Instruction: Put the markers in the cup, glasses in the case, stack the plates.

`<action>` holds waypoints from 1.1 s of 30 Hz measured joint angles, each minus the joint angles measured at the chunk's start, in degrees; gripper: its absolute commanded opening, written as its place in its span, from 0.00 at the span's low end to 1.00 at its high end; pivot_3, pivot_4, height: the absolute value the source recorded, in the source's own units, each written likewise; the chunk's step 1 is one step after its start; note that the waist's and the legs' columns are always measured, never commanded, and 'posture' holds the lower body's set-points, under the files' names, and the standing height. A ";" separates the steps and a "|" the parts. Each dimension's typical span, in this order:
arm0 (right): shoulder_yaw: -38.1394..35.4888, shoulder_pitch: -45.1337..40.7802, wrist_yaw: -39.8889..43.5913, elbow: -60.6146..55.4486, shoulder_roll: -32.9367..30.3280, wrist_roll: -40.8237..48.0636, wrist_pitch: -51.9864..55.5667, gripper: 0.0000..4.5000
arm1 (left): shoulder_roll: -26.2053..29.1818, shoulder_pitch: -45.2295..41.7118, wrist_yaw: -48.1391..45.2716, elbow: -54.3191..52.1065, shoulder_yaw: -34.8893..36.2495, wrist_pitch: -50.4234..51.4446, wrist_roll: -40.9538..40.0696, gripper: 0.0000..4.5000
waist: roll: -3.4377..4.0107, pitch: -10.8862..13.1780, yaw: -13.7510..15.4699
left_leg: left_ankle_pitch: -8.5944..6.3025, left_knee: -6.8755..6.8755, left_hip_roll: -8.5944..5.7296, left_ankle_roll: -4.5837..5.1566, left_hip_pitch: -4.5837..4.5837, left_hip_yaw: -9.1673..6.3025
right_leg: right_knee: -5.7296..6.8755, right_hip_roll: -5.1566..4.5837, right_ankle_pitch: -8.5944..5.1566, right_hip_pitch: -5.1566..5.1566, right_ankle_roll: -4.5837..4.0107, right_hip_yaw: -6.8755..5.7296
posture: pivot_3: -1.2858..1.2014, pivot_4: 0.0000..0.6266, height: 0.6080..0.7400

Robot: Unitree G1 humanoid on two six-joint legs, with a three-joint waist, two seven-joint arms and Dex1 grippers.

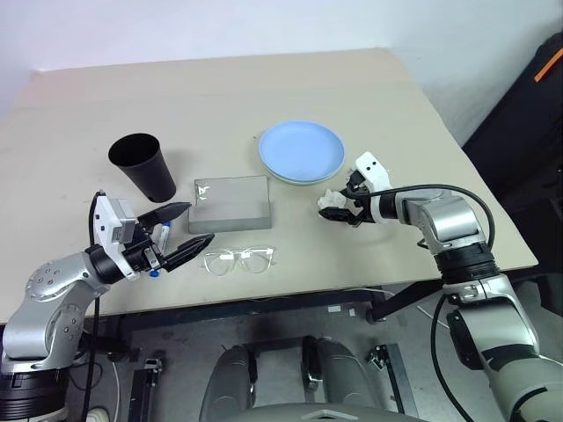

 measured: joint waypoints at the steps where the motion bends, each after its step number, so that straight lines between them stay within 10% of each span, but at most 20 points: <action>1: 0.00 0.00 -0.23 0.00 0.05 0.00 -0.04 0.72 | 0.00 0.01 -0.22 0.36 0.00 -0.21 0.15 1.00 | 0.00 0.00 0.01 | 0.00 0.00 0.00 0.00 0.00 0.00 | 0.00 0.00 0.00 0.00 0.00 0.00 | 0.52 0.24 0.92; 11: -1.01 -1.47 4.21 -2.12 -4.06 2.26 -4.36 0.00 | -0.61 1.17 -3.13 5.38 0.31 -6.59 2.47 1.00 | 0.01 0.00 0.08 | 0.00 -0.01 0.00 0.00 -0.04 0.04 | -0.02 -0.03 -0.03 -0.04 0.03 0.00 | 0.52 0.24 0.92; 21: -5.61 -21.10 2.19 9.61 2.75 5.23 -10.70 0.00 | -1.64 1.26 -3.13 6.25 0.62 -9.31 3.38 1.00 | 0.00 0.00 -0.19 | 0.00 -0.19 0.19 0.00 0.08 0.11 | 0.03 0.24 0.13 -0.11 -0.39 0.08 | 0.52 0.24 0.92; 31: -2.96 -30.92 -11.10 50.25 14.25 -5.86 -31.86 0.00 | -3.30 1.59 2.48 2.66 0.63 -9.38 3.52 1.00 | 0.00 0.00 -0.13 | 0.01 -0.26 0.15 -0.01 -0.08 0.32 | -0.03 0.05 0.13 -0.21 -0.37 0.15 | 0.52 0.24 0.92; 33: -3.03 -31.63 -11.98 52.69 15.20 -6.87 -33.22 0.14 | -3.30 2.36 3.04 2.05 0.64 -9.30 3.52 1.00 | 0.00 0.00 -0.20 | 0.01 -0.28 0.16 -0.01 -0.07 0.33 | -0.02 0.05 0.13 -0.22 -0.37 0.15 | 0.52 0.24 0.92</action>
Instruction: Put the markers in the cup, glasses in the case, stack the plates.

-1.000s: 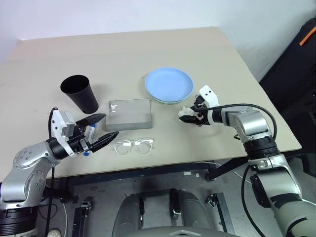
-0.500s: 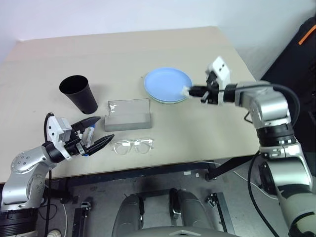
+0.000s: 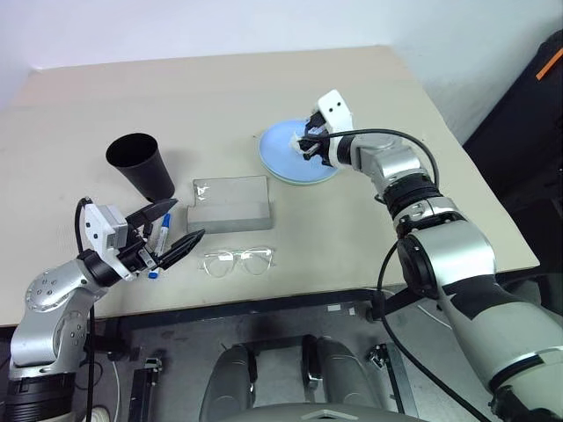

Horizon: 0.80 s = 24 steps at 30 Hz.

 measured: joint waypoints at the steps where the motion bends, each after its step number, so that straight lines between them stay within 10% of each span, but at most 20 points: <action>1: -0.08 -0.34 -0.12 0.86 0.28 -0.26 -0.53 0.19 | 0.00 0.20 0.12 -0.22 0.00 0.16 -0.01 1.00 | 0.00 0.00 -0.01 | 0.00 0.00 0.01 0.00 0.00 -0.01 | 0.01 0.02 0.00 0.00 0.00 0.00 | 0.52 0.24 0.92; 11: -1.57 -1.83 2.17 1.88 0.06 -0.96 -1.98 0.98 | 0.28 1.07 1.18 -1.87 0.86 1.11 -0.06 1.00 | 0.00 0.00 -0.02 | 0.00 0.00 0.04 0.00 0.05 -0.04 | 0.05 0.09 0.00 0.00 -0.02 0.00 | 0.52 0.24 0.92; 24: -1.71 2.21 22.50 -21.38 -3.05 4.21 6.90 1.00 | 2.20 0.66 0.83 -3.60 0.86 4.56 -0.46 1.00 | -0.01 0.00 0.02 | 0.00 -0.03 0.11 0.00 0.07 -0.07 | 0.07 0.16 0.00 0.00 -0.02 0.00 | 0.52 0.24 0.92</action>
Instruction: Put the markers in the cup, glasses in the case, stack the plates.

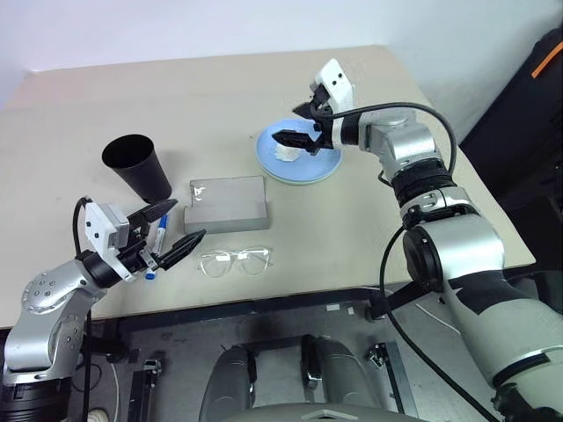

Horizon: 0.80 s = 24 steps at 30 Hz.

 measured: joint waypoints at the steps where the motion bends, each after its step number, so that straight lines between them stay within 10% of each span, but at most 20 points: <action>1: 0.42 1.61 1.27 -3.96 -0.07 0.74 2.08 1.00 | 0.88 0.36 -0.59 -0.03 0.39 0.37 -0.44 1.00 | 0.01 0.00 0.03 | 0.00 0.00 0.00 0.00 0.01 0.00 | 0.01 -0.02 0.00 0.00 0.00 0.00 | 0.52 0.24 0.92; 24: 11.59 18.58 4.34 -38.41 -6.85 5.91 25.41 1.00 | 12.97 4.65 -9.54 -9.10 1.34 11.21 -3.77 1.00 | 0.02 0.01 -0.13 | 0.05 -0.03 -0.03 -0.10 -0.02 0.09 | -0.04 -0.04 -0.02 -0.08 0.00 0.01 | 0.52 0.24 0.92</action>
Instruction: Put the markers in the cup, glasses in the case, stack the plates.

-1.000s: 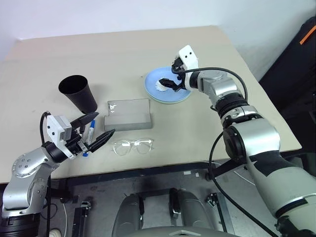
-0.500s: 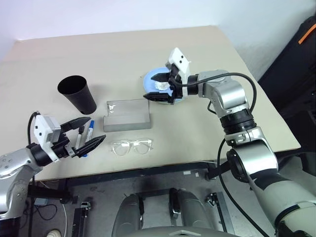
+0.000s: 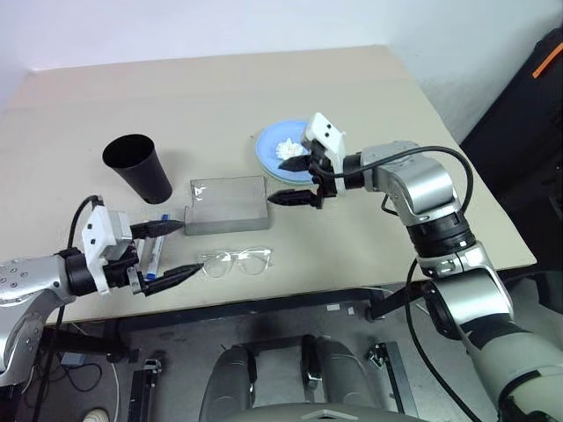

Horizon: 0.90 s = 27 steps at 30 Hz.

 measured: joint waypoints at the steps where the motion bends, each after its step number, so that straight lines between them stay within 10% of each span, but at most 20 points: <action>1: 1.02 0.23 0.05 -1.16 0.01 -0.01 0.60 1.00 | 0.58 0.88 0.03 -1.18 0.22 1.08 -0.75 1.00 | 0.00 0.00 -0.05 | 0.00 0.00 0.01 0.00 0.02 -0.01 | 0.03 0.02 0.00 -0.01 -0.01 0.00 | 0.52 0.24 0.92; 27: 15.80 2.64 -3.75 -1.23 7.38 -3.65 -1.97 1.00 | -2.52 20.41 -2.13 -3.06 17.84 2.08 -0.73 1.00 | -0.02 -0.01 0.17 | 0.07 0.01 0.05 -0.14 -0.01 -0.05 | 0.09 0.09 -0.13 -0.13 -0.27 -0.01 | 0.52 0.24 0.92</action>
